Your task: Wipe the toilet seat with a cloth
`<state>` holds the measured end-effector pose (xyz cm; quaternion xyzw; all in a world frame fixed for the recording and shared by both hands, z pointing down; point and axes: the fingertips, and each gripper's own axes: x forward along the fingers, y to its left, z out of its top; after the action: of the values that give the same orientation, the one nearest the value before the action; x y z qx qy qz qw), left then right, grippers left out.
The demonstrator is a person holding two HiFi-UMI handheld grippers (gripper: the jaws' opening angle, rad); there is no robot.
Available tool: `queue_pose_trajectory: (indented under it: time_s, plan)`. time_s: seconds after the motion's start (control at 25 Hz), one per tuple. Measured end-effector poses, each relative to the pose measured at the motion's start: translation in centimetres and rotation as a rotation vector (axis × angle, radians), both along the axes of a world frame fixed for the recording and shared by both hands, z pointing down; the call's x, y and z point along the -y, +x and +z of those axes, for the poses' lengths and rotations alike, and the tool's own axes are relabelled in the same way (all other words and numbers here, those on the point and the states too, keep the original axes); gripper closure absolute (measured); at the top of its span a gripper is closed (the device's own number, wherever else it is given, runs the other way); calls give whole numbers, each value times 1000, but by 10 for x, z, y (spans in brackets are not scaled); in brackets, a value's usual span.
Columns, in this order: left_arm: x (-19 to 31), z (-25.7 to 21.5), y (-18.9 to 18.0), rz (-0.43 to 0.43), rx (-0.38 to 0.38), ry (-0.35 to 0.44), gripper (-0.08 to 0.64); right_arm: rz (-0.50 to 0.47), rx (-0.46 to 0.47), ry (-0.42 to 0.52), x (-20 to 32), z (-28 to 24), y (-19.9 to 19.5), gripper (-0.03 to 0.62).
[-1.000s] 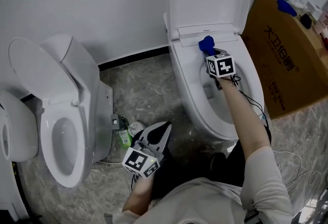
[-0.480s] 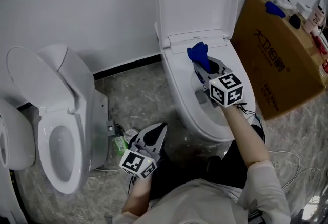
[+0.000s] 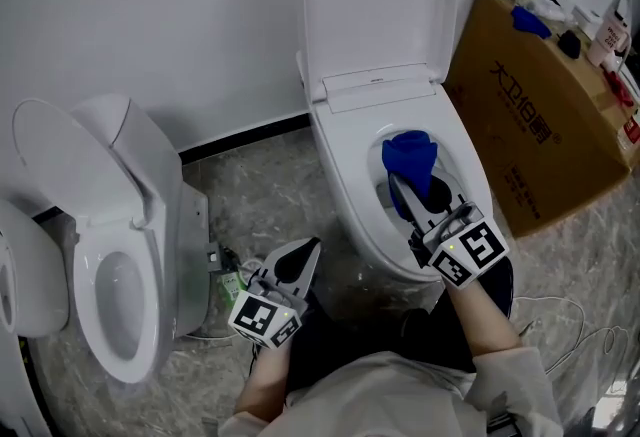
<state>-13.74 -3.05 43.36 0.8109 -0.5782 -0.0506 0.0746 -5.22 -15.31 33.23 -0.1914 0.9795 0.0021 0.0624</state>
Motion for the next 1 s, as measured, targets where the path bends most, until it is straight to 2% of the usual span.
queue_pose_trajectory:
  time_s: [0.12, 0.28, 0.56, 1.0]
  plan:
    - [-1, -7, 0, -2, -14, 17, 555, 7, 15, 0, -16, 7, 16, 537]
    - [1, -11, 4, 6, -8, 27, 555, 23, 22, -62, -26, 27, 30, 537]
    - [5, -11, 8, 9, -4, 29, 555, 32, 71, -119, -42, 43, 37, 537]
    - [3, -11, 11, 28, 14, 28, 555, 38, 47, -146, -51, 56, 36, 537]
